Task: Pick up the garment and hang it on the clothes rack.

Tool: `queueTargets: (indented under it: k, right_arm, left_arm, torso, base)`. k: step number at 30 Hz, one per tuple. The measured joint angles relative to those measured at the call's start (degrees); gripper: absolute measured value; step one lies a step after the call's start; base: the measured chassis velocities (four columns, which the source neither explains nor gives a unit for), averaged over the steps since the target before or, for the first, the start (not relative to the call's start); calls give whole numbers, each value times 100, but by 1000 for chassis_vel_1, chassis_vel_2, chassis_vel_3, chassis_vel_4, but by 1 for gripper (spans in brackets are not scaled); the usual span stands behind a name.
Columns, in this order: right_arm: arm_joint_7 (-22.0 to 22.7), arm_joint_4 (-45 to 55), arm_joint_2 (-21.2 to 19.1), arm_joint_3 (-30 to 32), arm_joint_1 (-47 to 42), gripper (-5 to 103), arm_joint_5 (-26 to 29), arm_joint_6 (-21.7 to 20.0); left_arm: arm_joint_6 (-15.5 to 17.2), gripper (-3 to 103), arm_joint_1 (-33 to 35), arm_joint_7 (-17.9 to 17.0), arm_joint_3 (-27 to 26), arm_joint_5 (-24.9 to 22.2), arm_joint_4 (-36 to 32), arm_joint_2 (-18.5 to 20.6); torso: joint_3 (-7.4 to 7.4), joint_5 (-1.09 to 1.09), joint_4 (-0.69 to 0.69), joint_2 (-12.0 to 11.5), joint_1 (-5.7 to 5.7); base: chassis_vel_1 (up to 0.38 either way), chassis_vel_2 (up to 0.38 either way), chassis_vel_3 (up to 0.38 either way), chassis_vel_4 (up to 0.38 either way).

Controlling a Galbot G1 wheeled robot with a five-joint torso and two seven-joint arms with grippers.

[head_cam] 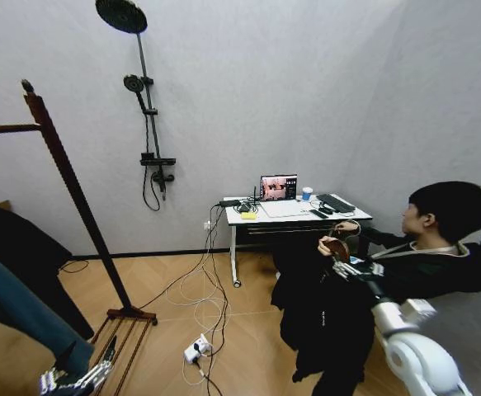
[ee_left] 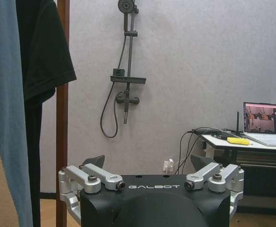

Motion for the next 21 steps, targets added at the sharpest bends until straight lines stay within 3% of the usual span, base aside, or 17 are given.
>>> queueTargets:
  k: [4,9,15,18,21]
  right_arm:
    - [-30,-97,4,-164,104,72,-140,1]
    - [1,-211,112,-247,135,50,-354,83]
    - [69,-218,170,-221,106,34,-409,154]
    - [88,-208,232,-210,77,18,-450,224]
    - [90,-197,244,-209,69,13,-452,230]
  left_arm:
    - [0,100,0,0,0,0,0,0]
    - [0,100,0,0,0,0,0,0]
    - [0,100,0,0,0,0,0,0]
    - [0,100,0,0,0,0,0,0]
    - [0,100,0,0,0,0,0,0]
  torso:
    - [0,-1,0,0,0]
    - [0,0,0,0,0]
    - [0,0,0,0,0]
    - [0,0,0,0,0]
    - [0,0,0,0,0]
  base:
    - [0,0,0,0]
    - [0,0,0,0]
    - [0,0,0,0]
    - [0,0,0,0]
    - [0,0,0,0]
